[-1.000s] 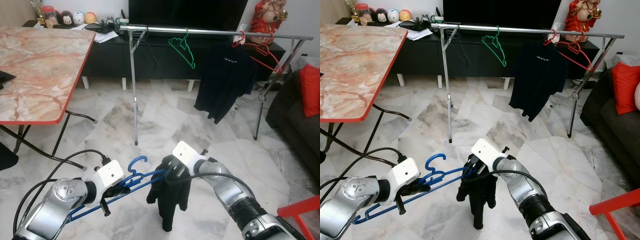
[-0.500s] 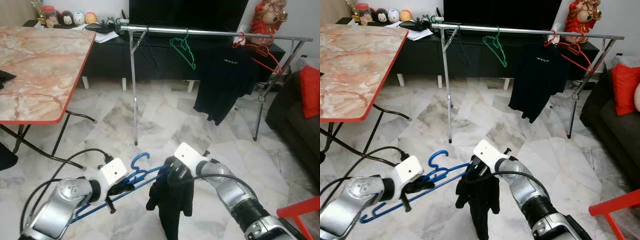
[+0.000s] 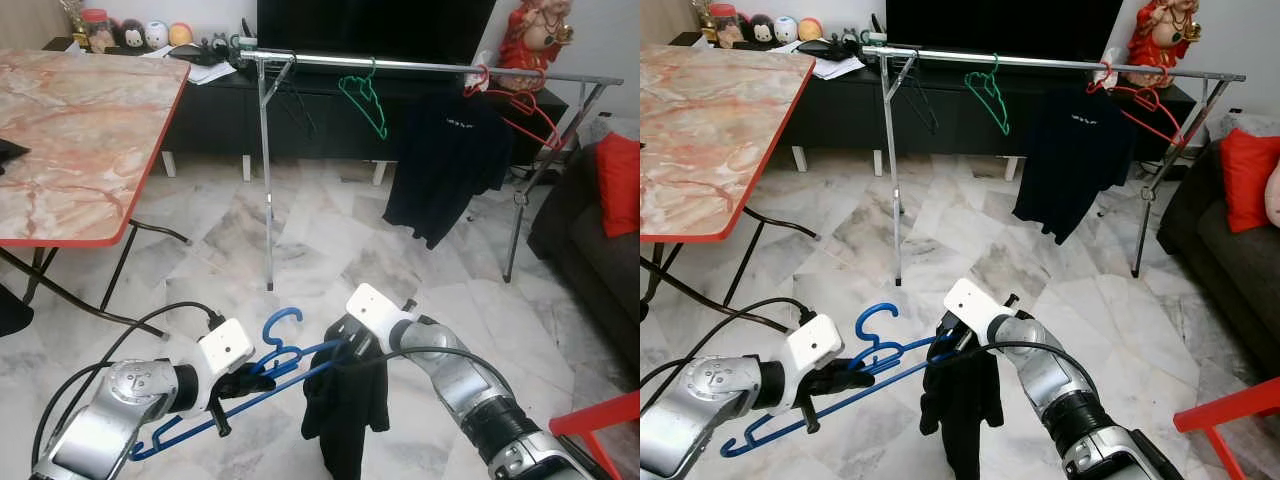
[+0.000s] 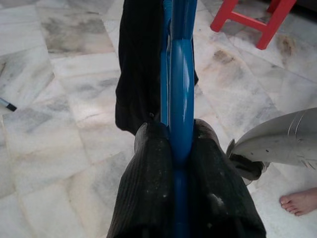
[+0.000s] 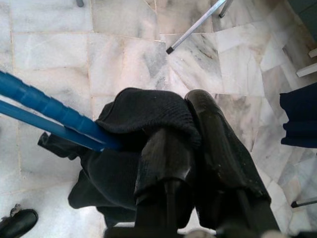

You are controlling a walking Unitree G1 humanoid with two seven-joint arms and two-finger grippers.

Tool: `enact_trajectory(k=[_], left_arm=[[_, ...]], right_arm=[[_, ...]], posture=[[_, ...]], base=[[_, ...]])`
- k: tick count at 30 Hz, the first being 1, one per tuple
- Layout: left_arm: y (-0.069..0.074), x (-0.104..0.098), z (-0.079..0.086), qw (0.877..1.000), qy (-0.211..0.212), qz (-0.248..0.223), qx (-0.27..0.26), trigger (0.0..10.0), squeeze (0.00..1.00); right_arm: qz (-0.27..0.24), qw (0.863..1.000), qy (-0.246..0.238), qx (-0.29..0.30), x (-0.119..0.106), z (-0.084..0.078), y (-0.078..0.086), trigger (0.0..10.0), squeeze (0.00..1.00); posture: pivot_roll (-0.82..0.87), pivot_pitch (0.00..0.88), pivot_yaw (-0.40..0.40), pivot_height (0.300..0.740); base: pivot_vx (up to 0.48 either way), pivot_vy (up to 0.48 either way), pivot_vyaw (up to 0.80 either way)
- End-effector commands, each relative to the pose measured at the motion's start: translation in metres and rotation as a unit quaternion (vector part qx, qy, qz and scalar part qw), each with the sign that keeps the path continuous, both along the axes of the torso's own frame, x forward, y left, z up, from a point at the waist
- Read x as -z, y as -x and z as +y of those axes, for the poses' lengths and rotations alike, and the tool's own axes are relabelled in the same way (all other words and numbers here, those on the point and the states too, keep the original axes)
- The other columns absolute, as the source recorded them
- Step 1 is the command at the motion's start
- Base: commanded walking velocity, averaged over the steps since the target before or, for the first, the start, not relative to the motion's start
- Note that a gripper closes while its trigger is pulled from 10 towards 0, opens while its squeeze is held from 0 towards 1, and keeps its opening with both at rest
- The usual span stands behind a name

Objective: Hang hanger

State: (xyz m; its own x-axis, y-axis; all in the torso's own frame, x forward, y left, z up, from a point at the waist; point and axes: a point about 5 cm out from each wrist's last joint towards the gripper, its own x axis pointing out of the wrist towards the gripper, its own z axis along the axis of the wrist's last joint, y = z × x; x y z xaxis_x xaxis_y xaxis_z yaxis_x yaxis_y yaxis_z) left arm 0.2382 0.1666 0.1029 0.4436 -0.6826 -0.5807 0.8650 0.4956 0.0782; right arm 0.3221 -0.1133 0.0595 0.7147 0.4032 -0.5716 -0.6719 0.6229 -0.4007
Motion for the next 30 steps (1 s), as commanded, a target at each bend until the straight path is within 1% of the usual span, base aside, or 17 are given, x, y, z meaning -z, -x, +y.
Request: enact_trajectory(k=[1, 7, 14, 17, 21, 23, 24, 25, 26, 28, 30], left_arm=[[0.001, -0.003, -0.004, 1.000, 0.013, 0.001, 0.009, 10.0, 0.00], [0.000, -0.004, -0.007, 1.000, 0.022, 0.002, 0.015, 10.0, 0.00], [0.003, -0.008, -0.017, 0.998, 0.047, 0.012, 0.048, 10.0, 0.00], [0.006, -0.008, -0.020, 0.997, 0.045, 0.020, 0.067, 10.0, 0.00], [0.006, -0.006, -0.021, 0.996, 0.038, 0.021, 0.074, 10.0, 0.00], [0.004, -0.002, -0.022, 0.997, 0.026, 0.017, 0.069, 10.0, 0.00], [0.002, 0.001, -0.023, 0.998, 0.013, 0.009, 0.064, 10.0, 0.00], [0.002, 0.001, -0.023, 0.998, 0.013, 0.009, 0.064, 10.0, 0.00], [0.000, 0.002, -0.023, 0.998, 0.007, 0.005, 0.057, 10.0, 0.00], [-0.008, 0.005, -0.025, 1.000, -0.006, -0.015, 0.027, 10.0, 0.00], [-0.011, 0.005, -0.025, 1.000, -0.010, -0.023, 0.016, 10.0, 0.00]], right_arm=[[-0.017, 1.000, -0.002, -0.008, -0.008, 0.002, -0.003, 10.0, 0.00], [-0.017, 1.000, -0.004, -0.010, -0.008, 0.004, -0.003, 10.0, 0.00], [-0.019, 1.000, -0.008, -0.019, -0.008, 0.008, -0.002, 10.0, 0.00], [-0.024, 0.999, -0.011, -0.023, -0.010, 0.010, -0.003, 10.0, 0.00], [-0.034, 0.999, -0.011, -0.038, -0.014, 0.015, -0.005, 10.0, 0.00], [-0.037, 0.998, -0.012, -0.043, -0.016, 0.019, -0.006, 10.0, 0.00], [-0.040, 0.998, -0.015, -0.048, -0.020, 0.024, -0.007, 10.0, 0.00], [-0.040, 0.998, -0.015, -0.048, -0.020, 0.024, -0.007, 10.0, 0.00], [-0.041, 0.998, -0.016, -0.049, -0.021, 0.025, -0.007, 10.0, 0.00], [-0.044, 0.998, -0.019, -0.050, -0.023, 0.028, -0.008, 10.0, 0.00], [-0.045, 0.997, -0.020, -0.052, -0.023, 0.029, -0.007, 10.0, 0.00]], posture=[[0.02, 0.000, -0.147, 0.740], [0.02, 0.000, -0.147, 0.740], [0.01, 0.000, -0.141, 0.740], [0.01, 0.000, -0.139, 0.740], [0.01, 0.000, -0.139, 0.740], [0.01, 0.000, -0.138, 0.740], [0.01, 0.000, -0.138, 0.740], [0.01, 0.000, -0.138, 0.740], [0.01, 0.000, -0.138, 0.740], [0.01, 0.000, -0.140, 0.740], [0.02, 0.000, -0.142, 0.740]], base=[[0.000, 0.000, 0.00], [0.000, 0.000, 0.00], [0.000, 0.000, 0.00], [0.000, 0.000, 0.00], [0.000, 0.000, 0.00], [0.000, 0.000, 0.00], [0.000, 0.000, 0.00], [0.000, 0.000, 0.00], [0.000, 0.000, 0.00], [0.000, 0.000, 0.00], [0.000, 0.000, 0.00]])
